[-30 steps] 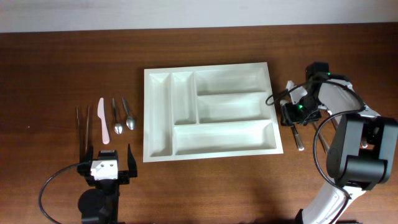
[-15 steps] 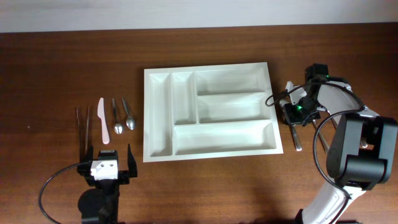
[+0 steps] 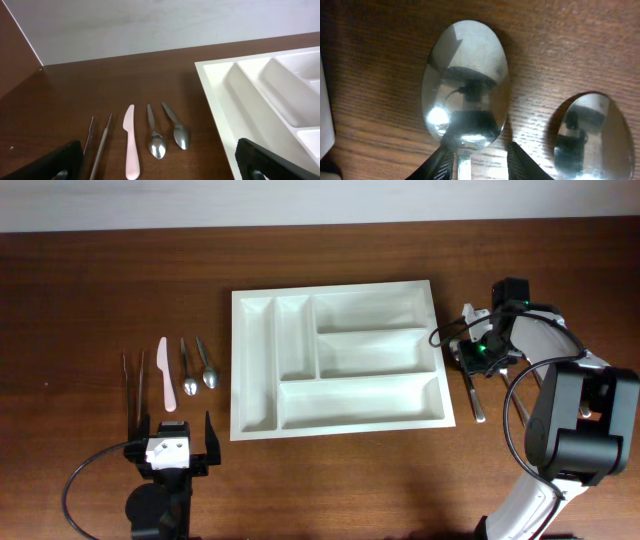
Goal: Pack container
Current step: 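Lower the right gripper and grasp the large spoon's bowl, then lift the spoon and carry it into the tray's middle compartment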
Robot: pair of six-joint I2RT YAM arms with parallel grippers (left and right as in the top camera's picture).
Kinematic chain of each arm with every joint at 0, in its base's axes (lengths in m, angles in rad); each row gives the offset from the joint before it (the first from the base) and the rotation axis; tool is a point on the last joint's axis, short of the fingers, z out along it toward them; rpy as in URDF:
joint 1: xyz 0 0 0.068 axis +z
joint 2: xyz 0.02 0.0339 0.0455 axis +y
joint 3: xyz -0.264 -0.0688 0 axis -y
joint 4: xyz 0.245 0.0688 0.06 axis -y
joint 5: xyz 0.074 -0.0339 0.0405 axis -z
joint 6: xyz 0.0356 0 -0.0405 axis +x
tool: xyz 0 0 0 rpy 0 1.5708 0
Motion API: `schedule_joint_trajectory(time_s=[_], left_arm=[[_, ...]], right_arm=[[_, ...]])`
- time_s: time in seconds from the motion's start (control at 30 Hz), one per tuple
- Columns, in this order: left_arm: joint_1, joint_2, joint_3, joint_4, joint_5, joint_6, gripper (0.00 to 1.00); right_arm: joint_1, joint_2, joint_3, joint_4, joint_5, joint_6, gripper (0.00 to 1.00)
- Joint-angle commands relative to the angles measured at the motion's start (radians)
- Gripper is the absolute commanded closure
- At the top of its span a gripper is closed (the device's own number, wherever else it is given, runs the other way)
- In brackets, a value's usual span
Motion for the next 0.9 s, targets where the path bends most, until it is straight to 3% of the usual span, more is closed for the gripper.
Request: schedule_joint_trajectory(time_s=[0.0, 0.4, 0.53, 0.7, 0.87], left_arm=[[-0.006, -0.008, -0.007, 0.006, 0.011, 0.016, 0.01], [-0.006, -0.008, -0.007, 0.006, 0.011, 0.016, 0.01], [-0.006, -0.008, -0.007, 0.006, 0.011, 0.016, 0.01], [-0.006, -0.008, -0.007, 0.006, 0.011, 0.016, 0.01], [-0.006, -0.008, -0.007, 0.006, 0.011, 0.016, 0.01]], right_arm=[[0.003, 0.011, -0.01, 0.013, 0.017, -0.002, 0.65], [0.003, 0.093, -0.01, 0.024, 0.013, -0.002, 0.66], [0.003, 0.095, -0.008, 0.022, 0.013, -0.002, 0.96], [0.003, 0.083, 0.044, -0.028, 0.017, 0.01, 0.96], [0.003, 0.073, 0.233, -0.174, 0.017, 0.013, 0.96]])
